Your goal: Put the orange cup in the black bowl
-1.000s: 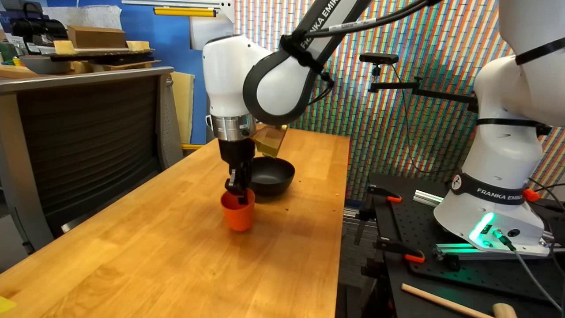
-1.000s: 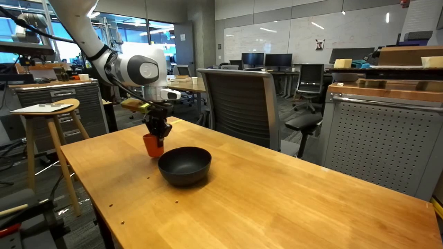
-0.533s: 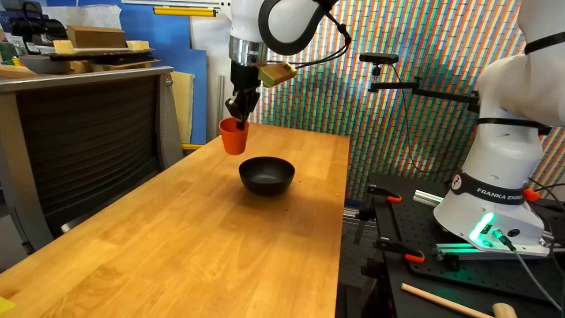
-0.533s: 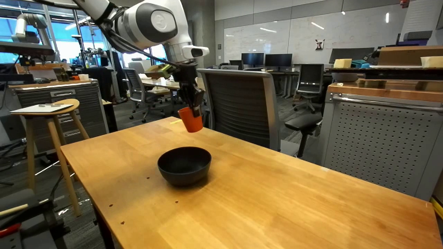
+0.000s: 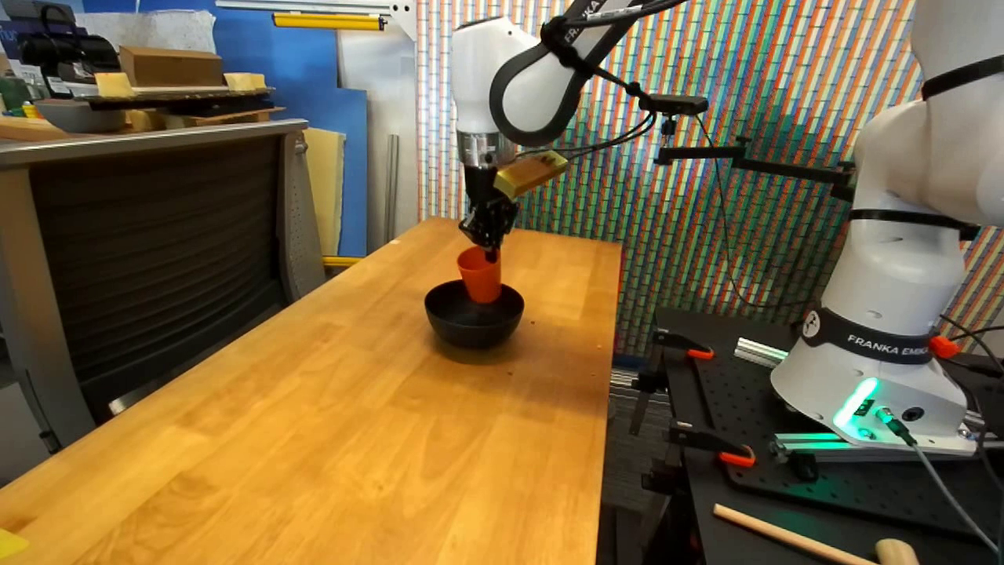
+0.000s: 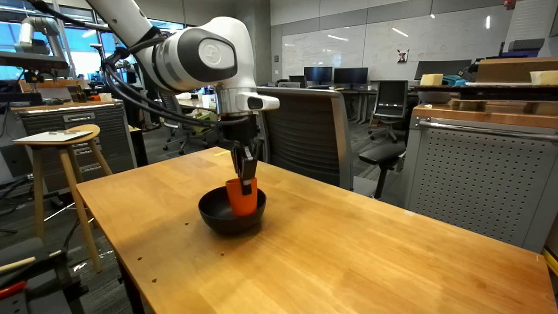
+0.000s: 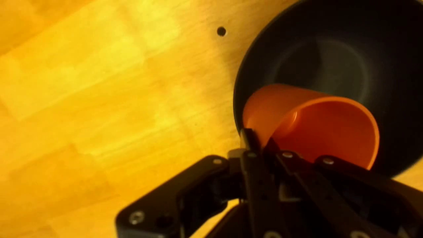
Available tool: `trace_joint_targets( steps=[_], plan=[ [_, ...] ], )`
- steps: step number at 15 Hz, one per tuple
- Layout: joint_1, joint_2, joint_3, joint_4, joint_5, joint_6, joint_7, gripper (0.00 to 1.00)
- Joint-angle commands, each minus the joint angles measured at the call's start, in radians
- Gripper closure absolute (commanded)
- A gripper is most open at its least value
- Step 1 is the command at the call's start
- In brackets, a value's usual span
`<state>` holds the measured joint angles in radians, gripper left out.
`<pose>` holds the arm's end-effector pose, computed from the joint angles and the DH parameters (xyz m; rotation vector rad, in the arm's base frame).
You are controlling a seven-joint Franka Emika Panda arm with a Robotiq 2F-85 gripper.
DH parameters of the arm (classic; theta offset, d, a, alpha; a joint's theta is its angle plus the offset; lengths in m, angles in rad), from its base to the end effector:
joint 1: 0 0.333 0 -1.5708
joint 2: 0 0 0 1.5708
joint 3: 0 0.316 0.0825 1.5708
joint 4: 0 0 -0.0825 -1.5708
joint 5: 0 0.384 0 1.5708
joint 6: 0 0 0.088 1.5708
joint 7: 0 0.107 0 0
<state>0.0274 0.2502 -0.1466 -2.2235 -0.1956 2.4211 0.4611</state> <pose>0.5393 -0.0657 0.2584 2.9062 -0.6287 -0.0357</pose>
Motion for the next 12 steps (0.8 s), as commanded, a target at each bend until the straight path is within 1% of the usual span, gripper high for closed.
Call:
trace_joint_targets(
  steps=[1, 3, 5, 6, 7, 8, 9, 10, 12],
  plan=[
    [-0.011, 0.062, 0.021, 0.001, 0.088, -0.021, 0.002, 0.93],
    [-0.015, 0.091, 0.034, 0.006, 0.141, -0.018, -0.029, 0.93],
    [-0.035, 0.066, 0.066, -0.008, 0.219, -0.029, -0.118, 0.92],
    [-0.050, 0.031, 0.090, -0.022, 0.271, -0.039, -0.188, 0.67],
    [-0.062, -0.009, 0.106, -0.033, 0.314, -0.044, -0.245, 0.65],
    [-0.072, -0.042, 0.118, -0.037, 0.354, -0.056, -0.294, 0.58],
    [-0.074, -0.084, 0.114, -0.041, 0.364, -0.059, -0.318, 0.52],
    [-0.075, -0.126, 0.106, -0.043, 0.360, -0.065, -0.335, 0.42],
    [-0.078, -0.201, 0.081, -0.027, 0.319, -0.093, -0.343, 0.27]
  ],
)
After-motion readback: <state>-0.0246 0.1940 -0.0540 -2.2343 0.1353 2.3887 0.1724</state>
